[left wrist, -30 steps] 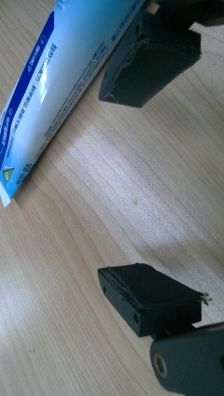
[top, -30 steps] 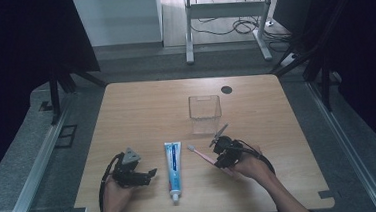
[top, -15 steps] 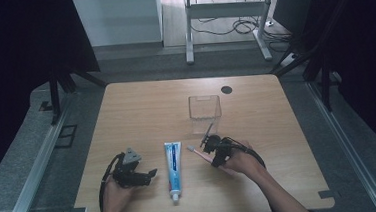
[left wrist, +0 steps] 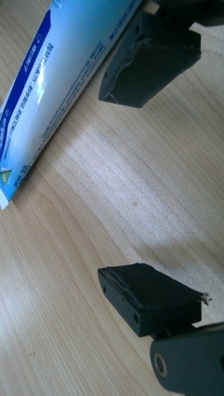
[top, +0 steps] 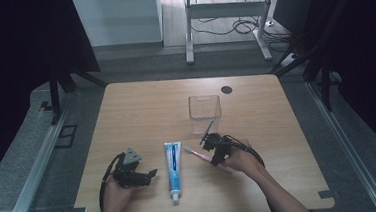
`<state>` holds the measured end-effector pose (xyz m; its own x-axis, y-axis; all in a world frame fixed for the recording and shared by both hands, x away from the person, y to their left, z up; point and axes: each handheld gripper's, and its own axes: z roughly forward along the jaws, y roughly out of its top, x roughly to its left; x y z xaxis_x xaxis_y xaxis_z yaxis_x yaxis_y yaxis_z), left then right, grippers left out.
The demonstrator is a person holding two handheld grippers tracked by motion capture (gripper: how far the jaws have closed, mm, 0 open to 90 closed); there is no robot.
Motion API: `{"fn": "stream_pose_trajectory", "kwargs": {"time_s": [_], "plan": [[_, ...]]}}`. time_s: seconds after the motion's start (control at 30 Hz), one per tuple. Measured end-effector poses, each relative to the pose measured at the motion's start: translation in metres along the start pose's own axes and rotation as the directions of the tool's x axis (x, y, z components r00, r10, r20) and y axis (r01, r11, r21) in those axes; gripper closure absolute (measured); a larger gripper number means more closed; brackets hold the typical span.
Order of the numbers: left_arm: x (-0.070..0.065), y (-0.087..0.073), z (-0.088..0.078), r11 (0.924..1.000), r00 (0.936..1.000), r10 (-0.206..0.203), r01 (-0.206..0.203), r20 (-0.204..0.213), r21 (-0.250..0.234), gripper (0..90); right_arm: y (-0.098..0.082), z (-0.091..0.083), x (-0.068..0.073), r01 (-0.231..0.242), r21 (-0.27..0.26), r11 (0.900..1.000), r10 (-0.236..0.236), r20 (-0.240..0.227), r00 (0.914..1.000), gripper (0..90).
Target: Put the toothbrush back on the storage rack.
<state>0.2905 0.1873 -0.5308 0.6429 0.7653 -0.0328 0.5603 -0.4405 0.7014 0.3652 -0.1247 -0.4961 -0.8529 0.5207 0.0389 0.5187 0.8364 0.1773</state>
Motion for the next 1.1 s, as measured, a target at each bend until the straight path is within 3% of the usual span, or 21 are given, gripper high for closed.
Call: {"fn": "stream_pose_trajectory", "kwargs": {"time_s": [0.53, 1.1], "plan": [[0.0, 0.0, 0.002, 0.9999, 0.9999, 0.009, -0.009, 0.014, 0.009, 13.9, -0.014, -0.023, -0.003, -0.01, -0.076, 0.997, 0.008, -0.017, 0.9998, 78.9], [0.002, 0.0, 0.002, 0.9997, 0.9986, -0.019, 0.02, 0.048, -0.012, 12.8, -0.026, -0.046, -0.007, -0.029, -0.141, 0.99, 0.026, -0.023, 0.9994, 78.9]]}}
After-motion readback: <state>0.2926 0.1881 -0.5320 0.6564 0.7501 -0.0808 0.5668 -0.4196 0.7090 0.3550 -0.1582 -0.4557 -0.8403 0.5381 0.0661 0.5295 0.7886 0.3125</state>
